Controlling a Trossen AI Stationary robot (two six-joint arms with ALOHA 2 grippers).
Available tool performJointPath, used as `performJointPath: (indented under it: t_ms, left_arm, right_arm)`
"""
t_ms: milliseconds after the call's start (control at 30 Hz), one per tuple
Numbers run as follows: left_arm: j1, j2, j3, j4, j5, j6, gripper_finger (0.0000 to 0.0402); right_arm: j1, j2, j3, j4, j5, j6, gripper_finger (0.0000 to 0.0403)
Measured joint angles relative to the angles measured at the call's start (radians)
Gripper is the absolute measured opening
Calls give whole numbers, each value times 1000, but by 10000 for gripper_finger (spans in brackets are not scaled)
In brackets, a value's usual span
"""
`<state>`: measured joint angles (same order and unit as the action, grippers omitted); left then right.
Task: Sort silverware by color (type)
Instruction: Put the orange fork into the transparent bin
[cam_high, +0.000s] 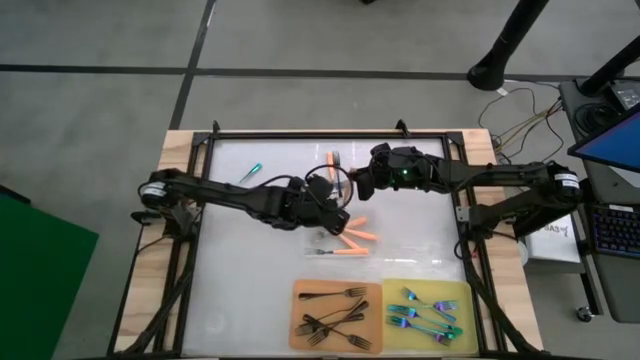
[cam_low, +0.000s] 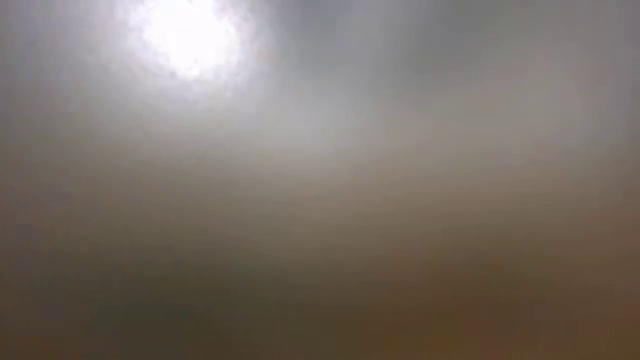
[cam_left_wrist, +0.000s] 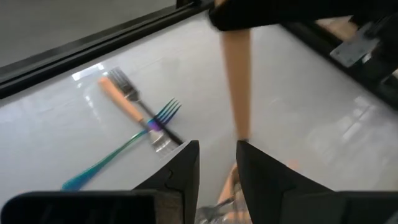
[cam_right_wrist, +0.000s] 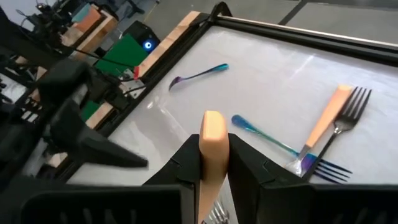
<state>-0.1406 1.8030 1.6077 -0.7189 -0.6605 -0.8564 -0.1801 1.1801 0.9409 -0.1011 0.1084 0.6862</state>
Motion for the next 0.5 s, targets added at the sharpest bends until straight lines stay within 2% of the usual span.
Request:
performJointPath:
  t_ms: [133,267,500]
  left_arm:
    - [0,-39,0,-153,0,-65,89]
    - [0,-84,0,-355,-9,-93,89]
    - [0,-153,0,-587,-61,-18,89]
  right_arm:
    - [17,0,-10,-2,29,0,41]
    - [46,0,-14,-101,79,32,41]
    - [86,2,-12,-155,25,65,41]
